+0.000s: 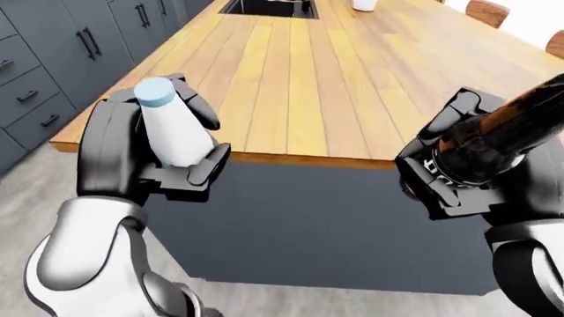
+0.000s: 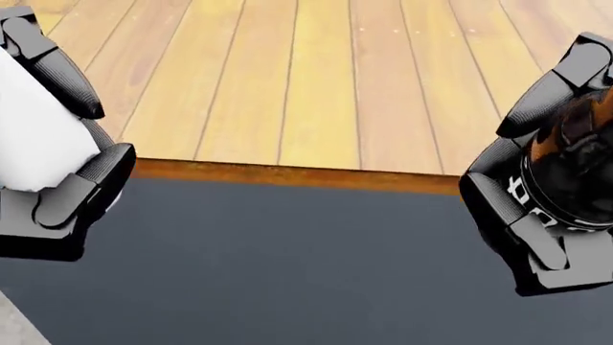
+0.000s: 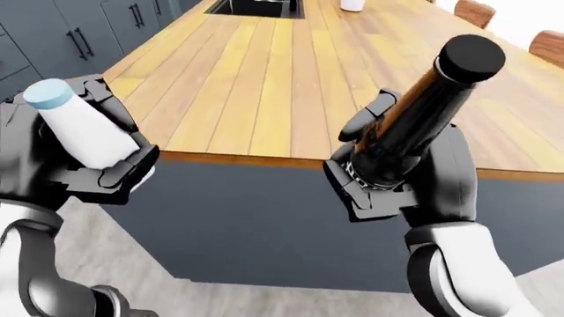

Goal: Move the drinks to the dining counter.

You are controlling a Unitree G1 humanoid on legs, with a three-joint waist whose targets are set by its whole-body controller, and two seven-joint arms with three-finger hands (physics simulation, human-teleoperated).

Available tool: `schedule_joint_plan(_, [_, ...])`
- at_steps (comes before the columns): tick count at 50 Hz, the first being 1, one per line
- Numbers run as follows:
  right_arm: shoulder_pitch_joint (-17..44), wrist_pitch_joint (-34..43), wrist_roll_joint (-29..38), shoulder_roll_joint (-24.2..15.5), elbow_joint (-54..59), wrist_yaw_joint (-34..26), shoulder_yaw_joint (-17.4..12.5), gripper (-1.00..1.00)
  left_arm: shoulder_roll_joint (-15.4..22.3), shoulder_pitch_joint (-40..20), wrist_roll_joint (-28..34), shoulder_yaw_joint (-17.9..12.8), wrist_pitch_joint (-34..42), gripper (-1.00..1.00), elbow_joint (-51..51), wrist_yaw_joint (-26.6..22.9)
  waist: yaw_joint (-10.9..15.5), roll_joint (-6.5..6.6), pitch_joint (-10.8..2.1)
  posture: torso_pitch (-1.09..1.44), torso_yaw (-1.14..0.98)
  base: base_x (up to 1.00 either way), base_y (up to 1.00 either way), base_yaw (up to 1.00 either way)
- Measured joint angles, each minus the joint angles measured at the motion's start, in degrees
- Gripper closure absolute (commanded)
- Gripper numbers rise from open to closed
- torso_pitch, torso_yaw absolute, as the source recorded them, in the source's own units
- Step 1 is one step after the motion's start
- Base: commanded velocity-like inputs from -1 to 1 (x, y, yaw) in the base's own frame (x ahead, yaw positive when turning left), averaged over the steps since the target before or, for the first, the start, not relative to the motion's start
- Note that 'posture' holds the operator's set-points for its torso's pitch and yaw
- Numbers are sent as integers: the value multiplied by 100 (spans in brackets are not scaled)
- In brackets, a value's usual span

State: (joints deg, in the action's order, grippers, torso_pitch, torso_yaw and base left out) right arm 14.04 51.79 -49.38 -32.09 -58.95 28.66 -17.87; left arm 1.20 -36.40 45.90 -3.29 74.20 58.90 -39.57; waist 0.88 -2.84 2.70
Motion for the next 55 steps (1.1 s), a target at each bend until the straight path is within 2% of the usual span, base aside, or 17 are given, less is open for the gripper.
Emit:
schedule_joint_plan(5, [792, 836, -244, 533, 57, -81, -296, 100, 508, -383, -730, -77, 421, 100, -190, 484, -15, -80, 16, 0, 0, 0, 0, 0])
schedule_joint_plan(13, [1824, 1779, -967, 371, 767, 357, -335, 100, 971, -906, -1912, -81, 636, 100, -919, 1311, 51, -82, 107, 0, 0, 5, 0, 0])
schedule_joint_plan(16, [1854, 1810, -1217, 262, 792, 536, -266, 100, 1042, -1021, -2180, 17, 784, 100, -949, 1507, 25, 99, 231, 0, 0, 61, 0, 0])
schedule_joint_plan(20, [1887, 1656, -1346, 174, 682, 694, -247, 100, 1028, -1011, -2477, 141, 676, 100, -653, 1686, -83, 246, 2, 0, 0, 63, 0, 0])
schedule_joint_plan(23, [1963, 1489, -1275, 160, 714, 669, -180, 100, 1070, -1075, -2614, 141, 646, 100, -661, 1798, -91, 444, -55, 0, 0, 62, 0, 0])
schedule_joint_plan(25, [1867, 1495, -1272, 241, 701, 651, -106, 100, 1092, -958, -2649, 76, 684, 100, -721, 1873, -12, 432, 157, 0, 0, 63, 0, 0])
schedule_joint_plan(27, [1823, 1618, -1317, 250, 741, 613, 11, 100, 1111, -847, -2662, 18, 798, 100, -756, 1954, 46, 497, 189, 0, 0, 63, 0, 0])
schedule_joint_plan(30, [1876, 1669, -1311, 218, 761, 585, -28, 100, 1136, -877, -2732, 13, 810, 100, -707, 2040, 31, 433, 81, 0, 0, 14, 0, 0])
schedule_joint_plan(31, [1897, 1618, -1267, 220, 741, 575, -62, 100, 1148, -907, -2760, 8, 771, 100, -649, 2062, 17, 383, 107, 0, 0, 0, 0, 0])
schedule_joint_plan(34, [1887, 1544, -1151, 260, 723, 544, -83, 100, 1182, -924, -2856, -14, 702, 100, -592, 2129, 45, 113, 281, 0, 0, 0, 0, 0])
schedule_joint_plan(35, [1875, 1572, -1138, 269, 738, 534, -73, 100, 1192, -924, -2889, -15, 731, 100, -614, 2147, 24, -36, 288, 0, 0, 1, 0, 0])
schedule_joint_plan(36, [1864, 1618, -1138, 273, 757, 530, -70, 100, 1179, -890, -2917, -10, 768, 100, -622, 2164, -1, -85, 293, 0, 0, 1, 0, 0])
schedule_joint_plan(38, [1798, 1745, -1145, 304, 803, 551, -74, 100, 1169, -808, -3010, 55, 895, 100, -688, 2161, -27, 9, 348, 0, 0, 0, 0, 0])
schedule_joint_plan(42, [1811, 1829, -1109, 291, 844, 580, -107, 100, 1193, -868, -3185, 98, 957, 100, -700, 2184, -74, -17, 336, 0, 0, 0, 0, 0])
schedule_joint_plan(46, [1805, 1660, -1023, 331, 675, 527, -89, 100, 1271, -887, -3226, -15, 874, 100, -529, 2261, -39, 162, 213, 0, 0, 0, 0, 0])
schedule_joint_plan(50, [1737, 1573, -527, 644, 617, 259, 429, 100, 1318, -885, -3220, -93, 892, 100, -447, 2381, -10, 40, 74, 0, 0, 0, 0, 0])
schedule_joint_plan(55, [1938, 1763, 282, 1034, 913, -144, 796, 100, 1308, -831, -3338, -51, 920, 100, -486, 2442, 27, 31, 81, 0, 0, 0, 0, 0])
